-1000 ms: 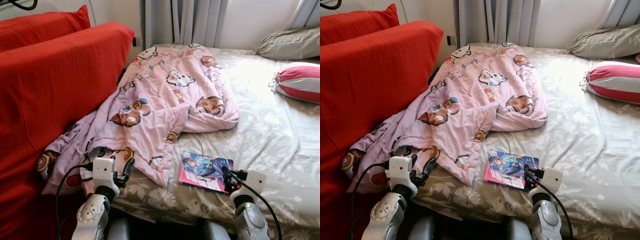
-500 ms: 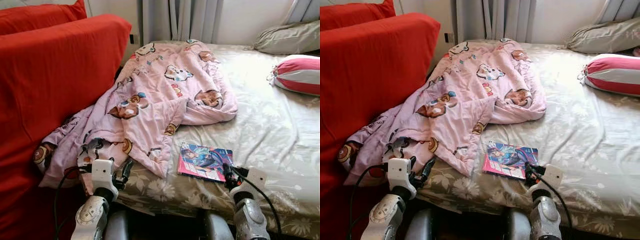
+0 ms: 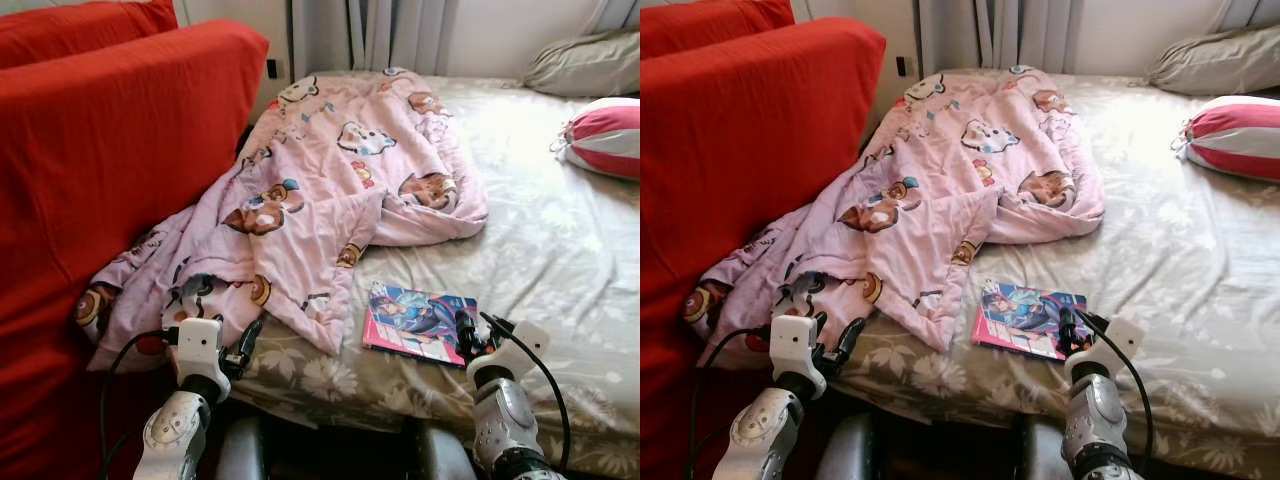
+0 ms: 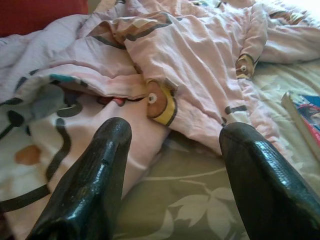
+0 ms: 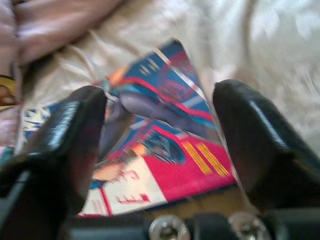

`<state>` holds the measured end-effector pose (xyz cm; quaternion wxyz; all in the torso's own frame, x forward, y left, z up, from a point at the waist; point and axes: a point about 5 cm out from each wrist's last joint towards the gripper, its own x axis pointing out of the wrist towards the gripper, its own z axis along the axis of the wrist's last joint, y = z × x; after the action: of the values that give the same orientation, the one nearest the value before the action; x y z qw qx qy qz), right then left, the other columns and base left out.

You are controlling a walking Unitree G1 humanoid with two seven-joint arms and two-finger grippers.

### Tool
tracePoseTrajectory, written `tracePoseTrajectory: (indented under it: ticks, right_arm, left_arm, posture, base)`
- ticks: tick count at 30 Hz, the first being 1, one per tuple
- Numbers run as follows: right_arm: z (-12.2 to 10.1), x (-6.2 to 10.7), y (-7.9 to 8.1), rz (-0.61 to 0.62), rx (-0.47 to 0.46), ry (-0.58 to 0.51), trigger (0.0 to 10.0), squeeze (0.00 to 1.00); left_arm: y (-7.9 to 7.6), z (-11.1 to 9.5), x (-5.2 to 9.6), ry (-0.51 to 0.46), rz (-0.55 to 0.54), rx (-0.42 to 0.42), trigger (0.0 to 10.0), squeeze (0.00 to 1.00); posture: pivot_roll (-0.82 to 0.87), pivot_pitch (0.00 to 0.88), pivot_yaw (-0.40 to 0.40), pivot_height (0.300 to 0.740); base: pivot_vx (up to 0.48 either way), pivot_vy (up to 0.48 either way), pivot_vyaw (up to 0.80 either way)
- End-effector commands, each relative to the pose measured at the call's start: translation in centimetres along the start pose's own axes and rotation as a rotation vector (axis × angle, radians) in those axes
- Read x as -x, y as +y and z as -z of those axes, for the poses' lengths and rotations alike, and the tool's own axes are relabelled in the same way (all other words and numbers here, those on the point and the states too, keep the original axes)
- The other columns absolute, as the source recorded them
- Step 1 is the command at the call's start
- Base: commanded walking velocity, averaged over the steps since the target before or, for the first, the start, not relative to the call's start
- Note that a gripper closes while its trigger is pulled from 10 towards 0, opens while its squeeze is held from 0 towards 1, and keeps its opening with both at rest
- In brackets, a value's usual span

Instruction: Clean up the room

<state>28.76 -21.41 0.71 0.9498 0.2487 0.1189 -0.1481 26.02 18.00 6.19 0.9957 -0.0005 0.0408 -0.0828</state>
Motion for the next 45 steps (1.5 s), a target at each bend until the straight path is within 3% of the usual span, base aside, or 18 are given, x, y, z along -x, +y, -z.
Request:
tracePoseTrajectory:
  ticks: [1, 2, 8, 19, 29, 39, 45]
  right_arm:
    - [-0.3, -0.2, 0.0, 0.006, -0.018, 0.001, 10.0, 0.99]
    - [-0.3, -0.2, -0.1, 0.006, -0.02, 0.0, 10.0, 0.0]
    - [-0.6, -0.3, -0.6, 0.01, -0.039, -0.004, 10.0, 0.0]
    - [-0.2, -0.3, -0.1, -0.059, -0.117, 0.026, 10.0, 0.0]
    - [-0.3, -0.1, -1.4, -0.017, -0.156, 0.009, 10.0, 0.0]
    - [-0.7, 0.1, -1.8, -0.007, -0.183, -0.037, 10.0, 0.0]
    - [0.1, 0.3, -1.8, -0.004, -0.192, -0.008, 10.0, 0.0]
  left_arm:
    - [0.4, -0.2, 0.2, 0.003, 0.0, -0.014, 10.0, 0.0]
    - [0.6, -0.3, 0.3, 0.004, 0.001, -0.018, 10.0, 0.0]
    - [1.2, -0.6, 0.4, 0.009, 0.003, -0.036, 10.0, 0.0]
    - [1.5, -0.8, 1.0, 0.028, 0.017, -0.06, 10.0, 0.0]
    - [1.7, -0.8, 1.7, 0.043, 0.02, -0.068, 10.0, 0.0]
    - [1.7, -1.0, 1.8, 0.044, 0.021, -0.063, 10.0, 0.0]
    - [1.7, -1.1, 1.7, 0.043, 0.026, -0.062, 10.0, 0.0]
  posture:
    - [0.21, 0.046, 0.052, 0.552]
    - [0.21, 0.045, 0.058, 0.552]
    - [0.23, 0.047, 0.082, 0.552]
    - [0.25, 0.063, 0.115, 0.552]
    - [0.26, 0.075, 0.128, 0.552]
    - [0.26, 0.076, 0.132, 0.552]
    - [0.26, 0.079, 0.14, 0.552]
  base:
    - [0.0, 0.0, 0.0]
    - [0.0, 0.0, 0.0]
    - [0.0, 0.0, 0.0]
    - [0.0, 0.0, 0.0]
    - [0.0, 0.0, 0.0]
    - [0.0, 0.0, 0.0]
    - [0.0, 0.0, 0.0]
